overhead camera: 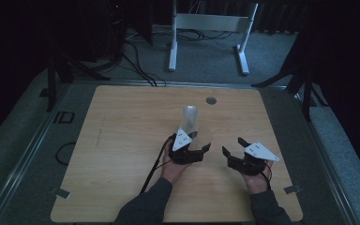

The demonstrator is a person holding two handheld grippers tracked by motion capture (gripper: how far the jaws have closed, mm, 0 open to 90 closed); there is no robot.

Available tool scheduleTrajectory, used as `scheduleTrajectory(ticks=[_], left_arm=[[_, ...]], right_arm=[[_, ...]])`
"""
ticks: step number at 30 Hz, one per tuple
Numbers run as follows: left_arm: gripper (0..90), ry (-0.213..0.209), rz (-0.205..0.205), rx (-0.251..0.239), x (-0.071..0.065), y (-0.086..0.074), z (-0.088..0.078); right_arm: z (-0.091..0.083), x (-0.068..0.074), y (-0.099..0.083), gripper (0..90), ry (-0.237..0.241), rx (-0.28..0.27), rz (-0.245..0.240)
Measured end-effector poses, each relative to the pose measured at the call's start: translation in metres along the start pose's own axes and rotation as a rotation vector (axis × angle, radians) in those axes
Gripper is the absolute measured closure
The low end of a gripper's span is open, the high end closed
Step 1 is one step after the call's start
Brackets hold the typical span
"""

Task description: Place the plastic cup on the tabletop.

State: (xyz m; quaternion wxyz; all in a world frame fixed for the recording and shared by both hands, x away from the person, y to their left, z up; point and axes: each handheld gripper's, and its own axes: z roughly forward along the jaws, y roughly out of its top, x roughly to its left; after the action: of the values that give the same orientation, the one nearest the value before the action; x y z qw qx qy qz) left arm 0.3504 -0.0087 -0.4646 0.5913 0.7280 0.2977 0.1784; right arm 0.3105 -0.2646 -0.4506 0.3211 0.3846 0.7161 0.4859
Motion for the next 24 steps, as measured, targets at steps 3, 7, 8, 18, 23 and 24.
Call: scheduleTrajectory(ticks=[3,7,8,18,23,24], left_arm=[[29.5,0.003,-0.004,0.003,0.001,-0.002,0.0],[29.4,0.001,-0.008,0.004,0.002,-0.004,0.001],[29.4,0.003,-0.007,0.005,0.002,-0.005,0.001],[29.4,0.004,-0.009,0.019,0.004,-0.01,0.005],[29.3,0.004,-0.012,0.022,0.004,-0.011,0.007],[29.3,0.003,-0.011,0.024,0.004,-0.012,0.007]], right_arm=[[0.0,0.0,0.0,27.1,0.0,-0.001,0.002],[0.0,0.0,0.001,27.0,0.0,-0.005,0.005],[0.0,0.0,0.001,27.0,-0.001,-0.004,0.004],[0.0,-0.001,0.0,27.1,-0.001,-0.003,0.003],[0.0,0.0,0.001,27.4,-0.002,-0.004,0.005],[0.0,0.0,0.001,27.4,-0.002,-0.003,0.005]])
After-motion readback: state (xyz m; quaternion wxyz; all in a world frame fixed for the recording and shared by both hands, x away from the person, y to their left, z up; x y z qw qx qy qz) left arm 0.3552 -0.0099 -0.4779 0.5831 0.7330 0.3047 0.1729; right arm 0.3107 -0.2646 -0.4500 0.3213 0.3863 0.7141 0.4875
